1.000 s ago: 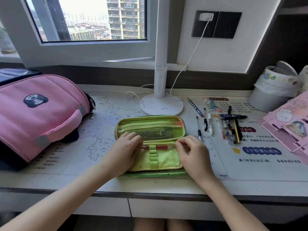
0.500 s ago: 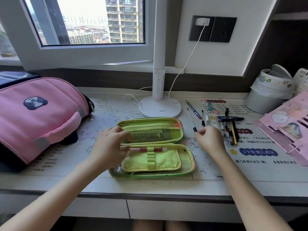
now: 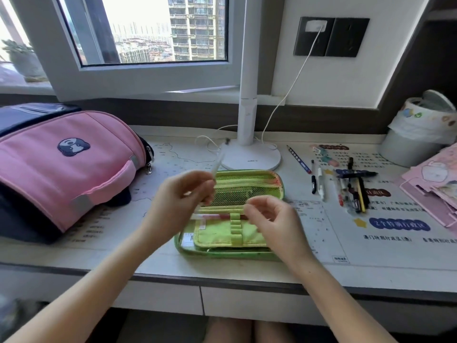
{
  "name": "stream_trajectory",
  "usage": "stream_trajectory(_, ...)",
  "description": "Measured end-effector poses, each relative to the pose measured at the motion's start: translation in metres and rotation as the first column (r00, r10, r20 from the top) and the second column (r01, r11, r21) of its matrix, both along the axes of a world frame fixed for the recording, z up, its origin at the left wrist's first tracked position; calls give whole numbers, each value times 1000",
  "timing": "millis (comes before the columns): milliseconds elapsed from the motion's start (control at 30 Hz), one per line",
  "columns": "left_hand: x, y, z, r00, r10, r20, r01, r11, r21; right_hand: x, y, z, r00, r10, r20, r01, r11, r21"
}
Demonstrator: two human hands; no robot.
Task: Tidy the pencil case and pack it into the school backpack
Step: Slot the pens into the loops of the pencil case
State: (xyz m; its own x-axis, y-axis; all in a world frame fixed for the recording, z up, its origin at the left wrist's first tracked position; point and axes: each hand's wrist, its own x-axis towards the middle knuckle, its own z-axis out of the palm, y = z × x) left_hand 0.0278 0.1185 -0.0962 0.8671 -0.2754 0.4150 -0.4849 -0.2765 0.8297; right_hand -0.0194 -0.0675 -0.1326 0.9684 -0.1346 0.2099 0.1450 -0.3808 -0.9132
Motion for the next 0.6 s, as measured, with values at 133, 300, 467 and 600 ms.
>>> stream_trajectory(133,13,32,-21,938,-26,345,-185,805,564,8,-42,-19,936,-297,189,348,856,-382)
stream_trajectory(300,17,37,-41,933,-108,342,-144,760,634,15,-50,-41,911,-248,330,392,772,-500)
stream_trajectory(467,28,30,-43,917,-154,368,-149,723,674,19,-52,-45,909,-232,345,389,767,-510)
stream_trajectory(600,33,34,-38,925,-233,299,-46,713,699,20,-52,-48,911,-228,343,386,767,-513)
